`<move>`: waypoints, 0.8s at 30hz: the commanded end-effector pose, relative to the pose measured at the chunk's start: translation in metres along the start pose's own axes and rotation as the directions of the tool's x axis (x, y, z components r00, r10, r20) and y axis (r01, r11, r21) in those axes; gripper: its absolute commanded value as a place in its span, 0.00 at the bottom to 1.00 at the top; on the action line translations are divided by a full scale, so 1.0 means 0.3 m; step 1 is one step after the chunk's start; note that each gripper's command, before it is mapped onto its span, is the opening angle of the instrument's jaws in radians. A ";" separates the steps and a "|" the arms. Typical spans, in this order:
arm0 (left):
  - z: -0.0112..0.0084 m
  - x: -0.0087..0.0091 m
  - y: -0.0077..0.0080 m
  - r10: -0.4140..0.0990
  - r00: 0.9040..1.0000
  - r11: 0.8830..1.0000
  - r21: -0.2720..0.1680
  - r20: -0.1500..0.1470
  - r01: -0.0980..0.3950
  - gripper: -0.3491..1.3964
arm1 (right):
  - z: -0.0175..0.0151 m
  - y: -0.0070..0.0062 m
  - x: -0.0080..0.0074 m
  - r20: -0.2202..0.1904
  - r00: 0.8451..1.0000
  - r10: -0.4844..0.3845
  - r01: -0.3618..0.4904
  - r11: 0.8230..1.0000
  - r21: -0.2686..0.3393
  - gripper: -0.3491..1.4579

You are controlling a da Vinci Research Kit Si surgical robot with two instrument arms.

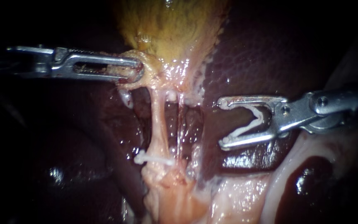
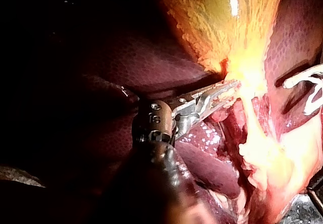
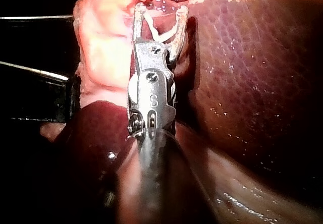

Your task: Clipping second clip left tube

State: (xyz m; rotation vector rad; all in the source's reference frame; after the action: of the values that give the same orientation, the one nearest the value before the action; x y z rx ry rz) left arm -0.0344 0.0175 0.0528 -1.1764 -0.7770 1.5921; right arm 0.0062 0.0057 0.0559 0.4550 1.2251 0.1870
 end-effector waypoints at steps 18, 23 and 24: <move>-0.0196 0.0017 0.0127 -0.011 1.000 1.000 -0.003 -0.002 0.011 0.00 | 0.016 -0.0129 0.0128 -0.008 1.000 -0.007 0.007 0.999 0.054 0.47; -0.0206 0.0025 0.0144 -0.013 1.000 1.000 -0.003 -0.002 0.013 0.00 | 0.028 -0.0157 0.0123 -0.008 1.000 -0.013 0.013 0.997 0.074 0.47; -0.0208 0.0026 0.0148 -0.014 1.000 1.000 -0.003 -0.002 0.014 0.00 | 0.030 -0.0158 0.0113 -0.007 1.000 -0.010 0.010 0.997 0.074 0.47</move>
State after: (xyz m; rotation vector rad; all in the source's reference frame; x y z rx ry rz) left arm -0.0300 0.0165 0.0465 -1.1730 -0.7846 1.5787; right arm 0.0157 0.0005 0.0536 0.5131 1.2446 0.1337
